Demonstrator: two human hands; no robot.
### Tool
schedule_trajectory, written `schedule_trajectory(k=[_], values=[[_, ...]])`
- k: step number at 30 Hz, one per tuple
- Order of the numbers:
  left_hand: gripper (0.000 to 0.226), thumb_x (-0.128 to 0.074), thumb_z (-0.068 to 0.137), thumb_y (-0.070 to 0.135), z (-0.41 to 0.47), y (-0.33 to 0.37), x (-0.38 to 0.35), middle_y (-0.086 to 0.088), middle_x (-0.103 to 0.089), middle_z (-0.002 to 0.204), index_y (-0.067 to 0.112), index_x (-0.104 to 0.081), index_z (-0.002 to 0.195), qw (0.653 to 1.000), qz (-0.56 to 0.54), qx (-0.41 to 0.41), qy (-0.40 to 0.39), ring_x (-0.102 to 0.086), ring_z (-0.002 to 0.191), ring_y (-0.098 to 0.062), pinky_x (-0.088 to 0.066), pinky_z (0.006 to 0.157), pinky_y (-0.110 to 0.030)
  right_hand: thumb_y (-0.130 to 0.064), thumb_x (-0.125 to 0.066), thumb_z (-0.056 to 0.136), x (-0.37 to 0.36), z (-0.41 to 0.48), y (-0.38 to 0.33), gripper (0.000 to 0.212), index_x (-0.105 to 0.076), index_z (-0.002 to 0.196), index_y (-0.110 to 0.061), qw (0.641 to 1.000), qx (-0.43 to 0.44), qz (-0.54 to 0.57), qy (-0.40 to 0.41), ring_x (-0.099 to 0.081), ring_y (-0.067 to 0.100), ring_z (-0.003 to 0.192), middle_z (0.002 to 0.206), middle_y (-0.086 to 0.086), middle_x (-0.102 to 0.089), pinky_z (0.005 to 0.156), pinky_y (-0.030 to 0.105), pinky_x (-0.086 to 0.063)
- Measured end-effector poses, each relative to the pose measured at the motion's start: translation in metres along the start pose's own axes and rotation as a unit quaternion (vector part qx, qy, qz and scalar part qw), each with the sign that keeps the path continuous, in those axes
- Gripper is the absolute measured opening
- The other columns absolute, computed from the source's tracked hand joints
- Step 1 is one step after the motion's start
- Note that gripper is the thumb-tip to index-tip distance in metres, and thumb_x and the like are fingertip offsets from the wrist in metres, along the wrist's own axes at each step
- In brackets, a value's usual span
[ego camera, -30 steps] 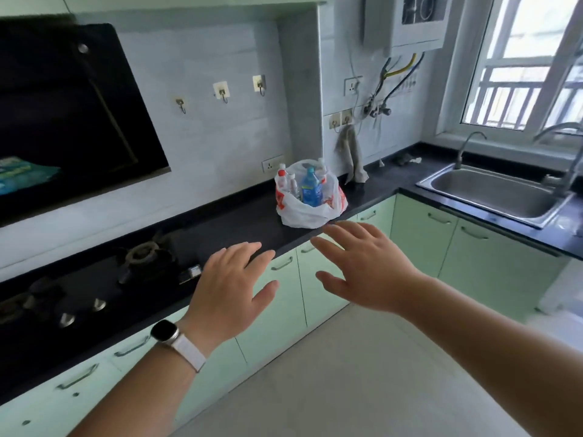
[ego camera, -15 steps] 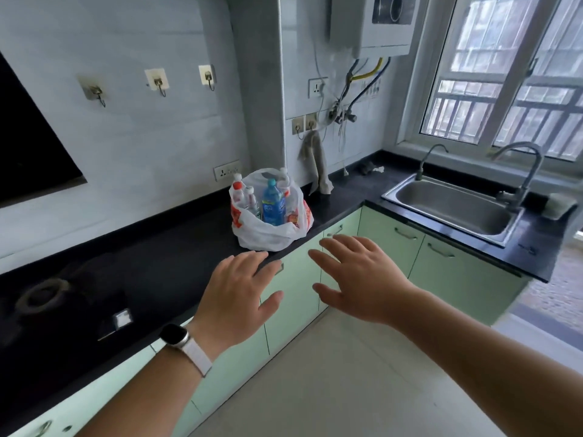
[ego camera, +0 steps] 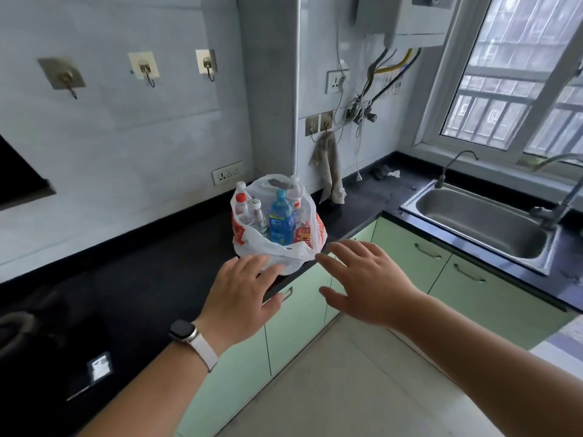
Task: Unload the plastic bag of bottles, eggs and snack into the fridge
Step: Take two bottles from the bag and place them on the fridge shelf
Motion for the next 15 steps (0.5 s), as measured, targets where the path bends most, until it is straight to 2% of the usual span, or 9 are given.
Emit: schedule_trajectory(k=[8,15], values=[[0.046,-0.051,0.087,0.049,0.054,-0.016,-0.038,-0.007,-0.064,0.120,0.018,-0.064,0.119,0.999,0.008,0.025,-0.022,-0.059,0.110,-0.029,-0.046,0.095,-0.045,-0.060,-0.042,0.090,-0.045,0.052,0.047,0.058,-0.053,0.135,-0.026,0.999,0.013,0.040,0.001,-0.055,0.024,0.122,0.132,-0.001,-0.059,0.103,0.042,-0.043],[0.050,-0.050,0.086,0.050,0.120,-0.017,-0.070,-0.006,-0.065,0.122,0.020,-0.065,0.123,0.993,0.042,0.086,-0.070,-0.061,0.113,-0.027,-0.049,0.096,-0.045,-0.061,-0.040,0.090,-0.081,0.114,0.116,0.056,-0.053,0.133,-0.027,0.996,0.056,0.076,-0.006,-0.053,0.023,0.124,0.132,-0.002,-0.058,0.104,0.041,-0.043]])
Point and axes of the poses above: each hand's wrist, its own z-axis towards the middle knuckle, its own x-axis out of the back of the hand, y = z × x, the point moved 1 cm from there along z, towards the middle knuckle
